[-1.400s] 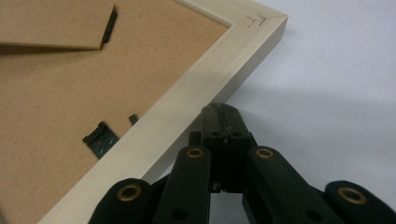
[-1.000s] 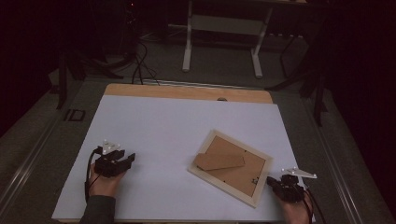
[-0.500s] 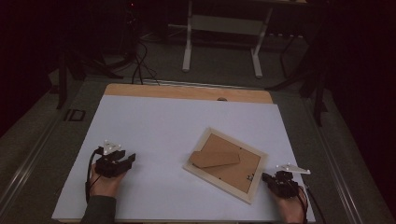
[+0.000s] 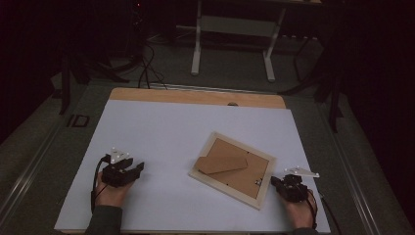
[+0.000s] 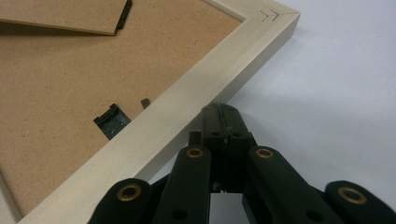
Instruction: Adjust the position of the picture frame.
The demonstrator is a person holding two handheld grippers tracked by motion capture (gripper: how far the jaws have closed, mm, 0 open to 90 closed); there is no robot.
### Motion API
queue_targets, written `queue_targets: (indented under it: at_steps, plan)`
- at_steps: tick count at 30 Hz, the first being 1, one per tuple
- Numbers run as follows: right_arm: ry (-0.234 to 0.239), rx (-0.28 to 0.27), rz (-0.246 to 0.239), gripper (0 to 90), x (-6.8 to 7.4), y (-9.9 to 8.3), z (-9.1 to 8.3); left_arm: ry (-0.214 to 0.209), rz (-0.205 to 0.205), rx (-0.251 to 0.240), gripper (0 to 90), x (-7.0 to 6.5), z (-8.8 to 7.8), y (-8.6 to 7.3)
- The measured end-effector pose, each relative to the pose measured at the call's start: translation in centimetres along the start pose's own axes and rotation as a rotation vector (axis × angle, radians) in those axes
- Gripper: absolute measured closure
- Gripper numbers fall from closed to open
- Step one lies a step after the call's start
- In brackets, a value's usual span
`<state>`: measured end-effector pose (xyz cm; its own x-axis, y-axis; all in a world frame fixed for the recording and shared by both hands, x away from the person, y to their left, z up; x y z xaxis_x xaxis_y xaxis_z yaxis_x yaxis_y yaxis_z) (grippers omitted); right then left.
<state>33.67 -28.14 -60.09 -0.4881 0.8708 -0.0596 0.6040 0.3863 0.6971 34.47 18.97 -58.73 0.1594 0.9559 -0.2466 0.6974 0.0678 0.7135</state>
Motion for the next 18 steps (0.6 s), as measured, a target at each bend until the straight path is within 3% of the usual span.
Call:
queue_targets:
  at_steps: [9,18]
  plan:
    - [0.001,0.008,-0.012,89.9,-0.4,0.9,0.9,0.001,0.033,0.021,52.5,-0.6,0.3,-0.5]
    - [0.009,0.014,-0.020,89.8,-0.8,1.9,1.8,-0.013,0.009,0.010,52.9,-0.6,0.2,-0.3]
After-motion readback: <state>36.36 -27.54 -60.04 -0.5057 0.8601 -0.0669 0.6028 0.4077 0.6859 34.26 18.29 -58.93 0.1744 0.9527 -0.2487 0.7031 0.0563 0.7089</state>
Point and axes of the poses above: each handheld gripper's, and its own axes: z roughly forward along the jaws, y roughly out of its top, x roughly to its left, the point moved 10 cm from there along z, roughly forward along the jaws, and after that the axes turned 13 degrees about -z, right-handed, at the moved point
